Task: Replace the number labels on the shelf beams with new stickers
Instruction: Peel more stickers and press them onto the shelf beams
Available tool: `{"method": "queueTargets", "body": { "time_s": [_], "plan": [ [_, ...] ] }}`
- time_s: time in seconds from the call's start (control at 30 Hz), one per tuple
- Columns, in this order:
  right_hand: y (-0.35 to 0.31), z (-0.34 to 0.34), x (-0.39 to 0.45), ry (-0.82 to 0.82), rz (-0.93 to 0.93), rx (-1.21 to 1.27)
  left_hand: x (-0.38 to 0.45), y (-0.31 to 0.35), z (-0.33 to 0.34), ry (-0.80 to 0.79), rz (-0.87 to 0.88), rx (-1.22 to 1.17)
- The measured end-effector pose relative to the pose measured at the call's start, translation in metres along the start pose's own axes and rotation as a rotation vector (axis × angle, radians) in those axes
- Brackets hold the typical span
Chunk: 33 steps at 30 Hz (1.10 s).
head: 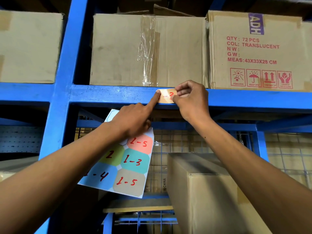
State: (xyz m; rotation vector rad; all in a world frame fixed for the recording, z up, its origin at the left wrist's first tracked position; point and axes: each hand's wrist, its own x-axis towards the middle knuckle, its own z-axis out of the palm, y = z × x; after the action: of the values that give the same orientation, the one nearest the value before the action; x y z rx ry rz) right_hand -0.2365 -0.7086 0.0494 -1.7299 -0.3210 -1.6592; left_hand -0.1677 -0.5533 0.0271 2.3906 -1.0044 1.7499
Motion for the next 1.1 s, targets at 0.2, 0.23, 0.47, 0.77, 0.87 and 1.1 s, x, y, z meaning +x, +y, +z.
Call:
{"method": "queueTargets", "body": {
  "time_s": [0.2, 0.23, 0.47, 0.77, 0.87, 1.1],
  "plan": [
    [0.000, -0.002, 0.002, -0.029, 0.024, -0.008, -0.003, -0.002, 0.002, 0.005, -0.007, 0.097],
    [-0.001, -0.002, 0.002, -0.030, 0.022, -0.017, -0.004, -0.002, 0.002, 0.015, -0.005, 0.122],
    [0.000, -0.001, 0.003, -0.019, -0.020, -0.130, -0.005, 0.005, 0.007, 0.091, 0.001, 0.289],
    [0.005, -0.008, 0.007, 0.008, -0.022, -0.293, -0.005, 0.005, 0.003, 0.036, 0.003, 0.298],
    [0.009, -0.017, 0.006, 0.008, -0.027, -0.277, -0.006, 0.005, 0.001, 0.012, -0.015, 0.248],
    [0.014, -0.014, -0.017, -0.167, -0.516, -0.632, -0.017, 0.002, 0.010, 0.100, 0.079, 0.228]
  ]
}}
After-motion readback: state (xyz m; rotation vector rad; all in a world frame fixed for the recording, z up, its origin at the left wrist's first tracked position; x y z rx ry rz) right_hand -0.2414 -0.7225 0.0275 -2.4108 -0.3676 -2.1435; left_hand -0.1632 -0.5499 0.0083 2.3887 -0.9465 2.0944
